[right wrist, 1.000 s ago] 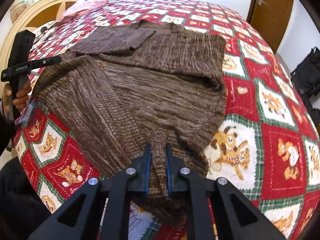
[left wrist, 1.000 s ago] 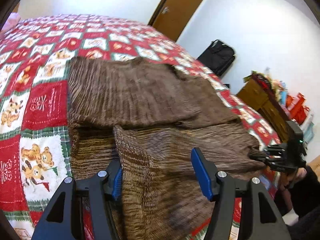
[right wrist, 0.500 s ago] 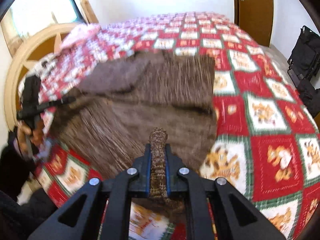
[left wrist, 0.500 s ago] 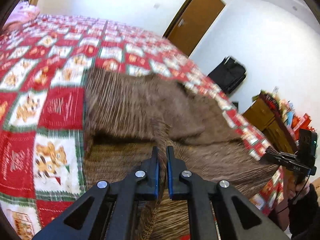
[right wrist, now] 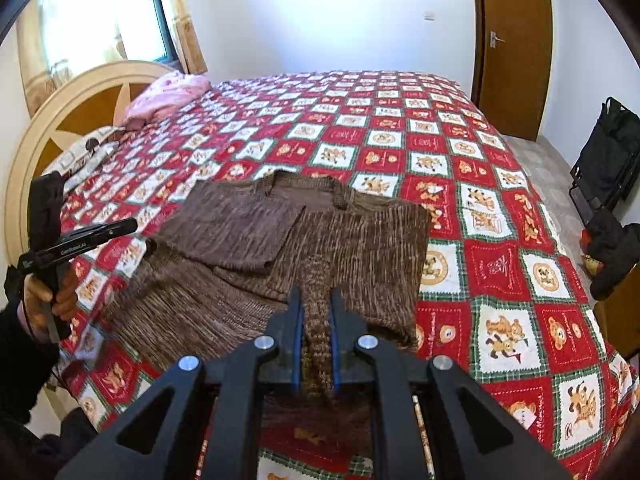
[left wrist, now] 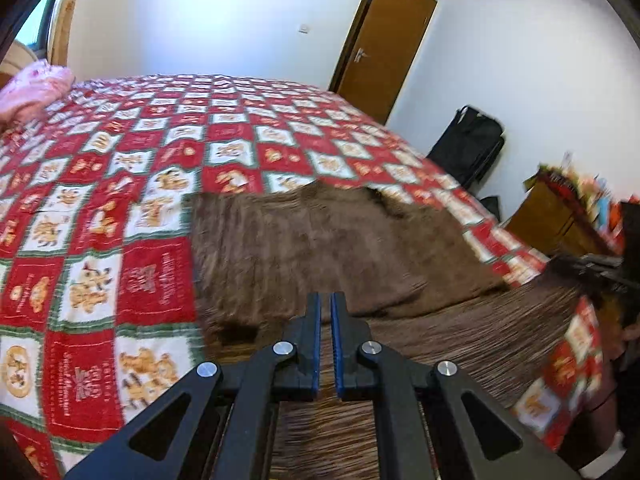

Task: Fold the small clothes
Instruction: 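Lift the hem with both grippers and fold it toward the collar, then lay the hem over the collar and open both grippers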

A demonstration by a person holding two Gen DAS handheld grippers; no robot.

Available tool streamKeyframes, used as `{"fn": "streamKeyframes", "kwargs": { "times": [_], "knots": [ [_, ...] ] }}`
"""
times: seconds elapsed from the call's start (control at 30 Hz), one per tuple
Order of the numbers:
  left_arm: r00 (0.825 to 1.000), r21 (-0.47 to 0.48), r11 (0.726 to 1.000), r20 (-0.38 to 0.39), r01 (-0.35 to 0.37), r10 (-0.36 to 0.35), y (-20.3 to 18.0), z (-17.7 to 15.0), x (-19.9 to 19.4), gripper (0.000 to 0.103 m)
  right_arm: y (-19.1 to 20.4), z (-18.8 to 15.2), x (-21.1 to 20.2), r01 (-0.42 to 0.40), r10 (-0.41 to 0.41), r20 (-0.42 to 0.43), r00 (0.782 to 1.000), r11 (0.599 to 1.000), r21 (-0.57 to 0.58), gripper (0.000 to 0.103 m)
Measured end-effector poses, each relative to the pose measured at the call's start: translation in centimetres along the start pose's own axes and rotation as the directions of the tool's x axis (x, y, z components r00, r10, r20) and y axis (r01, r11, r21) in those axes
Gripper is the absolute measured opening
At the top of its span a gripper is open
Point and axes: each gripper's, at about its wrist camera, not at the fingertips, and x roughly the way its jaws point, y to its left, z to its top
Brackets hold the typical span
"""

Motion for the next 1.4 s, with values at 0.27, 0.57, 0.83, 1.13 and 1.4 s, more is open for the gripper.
{"fn": "streamKeyframes", "kwargs": {
  "times": [0.27, 0.57, 0.83, 1.13, 1.4],
  "knots": [
    [0.981, -0.059, 0.998, -0.195, -0.030, 0.018, 2.5, -2.4, 4.3, 0.006, -1.2, -2.5, 1.2, 0.010, -0.008, -0.055, 0.998, 0.999, 0.043, 0.013],
    [0.984, -0.065, 0.995, -0.158, 0.072, -0.082, 2.2, -3.4, 4.3, 0.053, -2.0, -3.2, 1.6, -0.006, 0.013, -0.072, 0.997, 0.996, 0.090, 0.013],
    [0.996, 0.005, 0.999, -0.069, -0.048, 0.048, 0.8, -2.2, 2.2, 0.063, -2.4, -3.8, 1.9, -0.011, 0.020, -0.082, 0.996, 0.993, 0.114, 0.013],
    [0.987, -0.009, 1.000, -0.162, -0.020, 0.018, 1.7, -2.4, 5.4, 0.063, -2.6, -4.2, 1.6, -0.017, 0.027, -0.072, 0.997, 0.991, 0.129, 0.013],
    [0.990, -0.096, 0.995, -0.137, 0.022, -0.035, 2.7, -2.8, 5.5, 0.009, -2.6, -4.7, 1.9, 0.003, 0.009, -0.081, 0.997, 0.990, 0.143, 0.013]
  ]
}}
